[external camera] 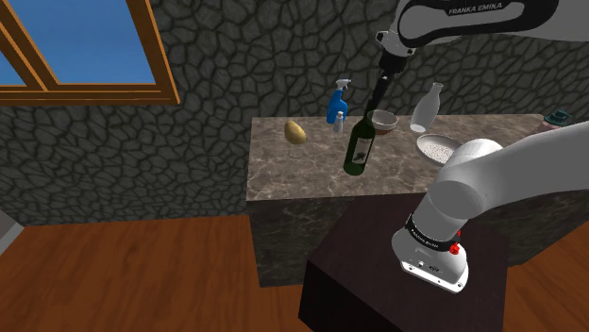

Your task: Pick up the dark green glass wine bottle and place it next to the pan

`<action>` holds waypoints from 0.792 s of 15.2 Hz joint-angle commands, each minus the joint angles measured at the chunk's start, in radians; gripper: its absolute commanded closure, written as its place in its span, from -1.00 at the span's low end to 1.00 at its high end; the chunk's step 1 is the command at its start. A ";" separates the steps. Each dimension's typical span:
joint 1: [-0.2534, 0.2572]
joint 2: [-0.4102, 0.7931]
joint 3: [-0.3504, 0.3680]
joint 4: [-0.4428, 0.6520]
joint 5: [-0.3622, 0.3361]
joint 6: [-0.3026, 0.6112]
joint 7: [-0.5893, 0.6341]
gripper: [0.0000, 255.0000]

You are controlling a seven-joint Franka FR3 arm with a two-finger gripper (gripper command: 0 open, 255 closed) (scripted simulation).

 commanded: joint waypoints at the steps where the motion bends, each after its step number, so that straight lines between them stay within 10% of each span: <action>1: 0.000 0.020 -0.019 -0.009 -0.010 0.035 -0.017 -1.00; 12: 0.000 0.049 -0.040 -0.065 -0.021 0.119 -0.016 -1.00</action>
